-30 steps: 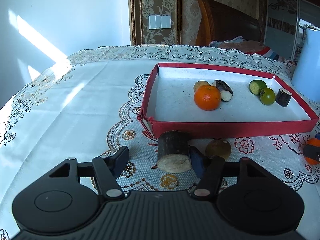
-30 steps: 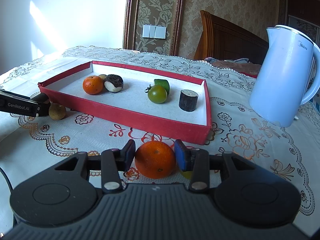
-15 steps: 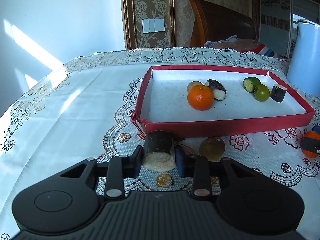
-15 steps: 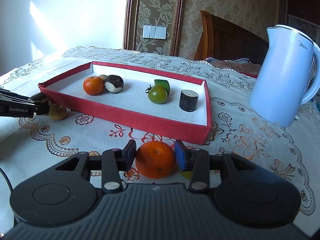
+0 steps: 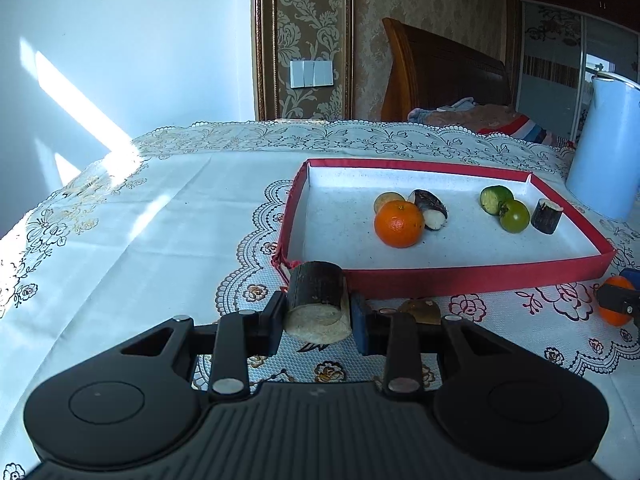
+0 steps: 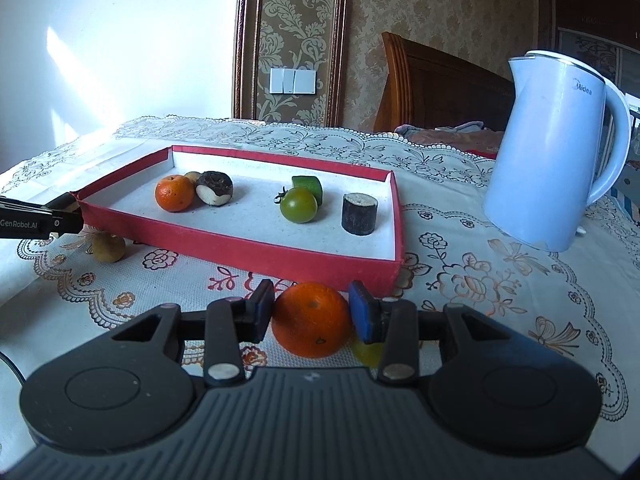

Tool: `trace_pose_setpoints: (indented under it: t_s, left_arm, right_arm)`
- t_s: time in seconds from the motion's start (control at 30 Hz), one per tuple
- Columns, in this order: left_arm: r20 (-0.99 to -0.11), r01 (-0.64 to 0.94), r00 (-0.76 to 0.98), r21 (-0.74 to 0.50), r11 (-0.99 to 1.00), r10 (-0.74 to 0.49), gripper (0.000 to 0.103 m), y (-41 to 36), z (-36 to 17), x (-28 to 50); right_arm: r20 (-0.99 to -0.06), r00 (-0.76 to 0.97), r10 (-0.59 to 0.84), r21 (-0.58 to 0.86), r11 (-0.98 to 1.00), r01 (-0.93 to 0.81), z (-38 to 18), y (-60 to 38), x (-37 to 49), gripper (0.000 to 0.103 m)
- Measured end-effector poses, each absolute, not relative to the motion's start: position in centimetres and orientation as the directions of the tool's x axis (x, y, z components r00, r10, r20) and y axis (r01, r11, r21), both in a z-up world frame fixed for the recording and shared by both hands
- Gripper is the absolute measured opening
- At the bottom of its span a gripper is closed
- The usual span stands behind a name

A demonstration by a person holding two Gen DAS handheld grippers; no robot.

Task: Organize fruits
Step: 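Carry the eggplant chunk with the left gripper while the right carries the mandarin into the tray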

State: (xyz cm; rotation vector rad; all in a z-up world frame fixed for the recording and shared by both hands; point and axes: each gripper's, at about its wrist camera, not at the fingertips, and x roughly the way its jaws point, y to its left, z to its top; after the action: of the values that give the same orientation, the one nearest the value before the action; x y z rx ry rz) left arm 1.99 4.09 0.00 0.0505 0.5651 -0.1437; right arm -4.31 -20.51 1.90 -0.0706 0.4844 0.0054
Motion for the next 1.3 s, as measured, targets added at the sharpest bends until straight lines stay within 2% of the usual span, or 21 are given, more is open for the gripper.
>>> trace_pose_setpoints:
  t_s: [0.37, 0.83, 1.3]
  left_arm:
    - [-0.547, 0.184, 0.818, -0.046, 0.982, -0.179, 0.033, 2.5, 2.7, 3.5]
    - [-0.532, 0.167, 0.834, -0.008, 0.986, -0.146, 0.033, -3.0, 3.1, 9.8]
    - [-0.543, 0.139, 0.834, 0.026, 0.99, -0.103, 0.033, -5.2, 1.6, 13.5]
  right_arm:
    - [-0.396, 0.917, -0.044, -0.088, 0.996, 0.01, 5.9, -20.6, -2.1, 0.038]
    - [-0.464, 0.882, -0.082, -0.024, 0.997, 0.08, 4.6, -21.0, 7.5, 0.038]
    - [-0.453, 0.888, -0.085, -0.026, 0.996, 0.082, 3.9, -21.0, 10.7, 0.038]
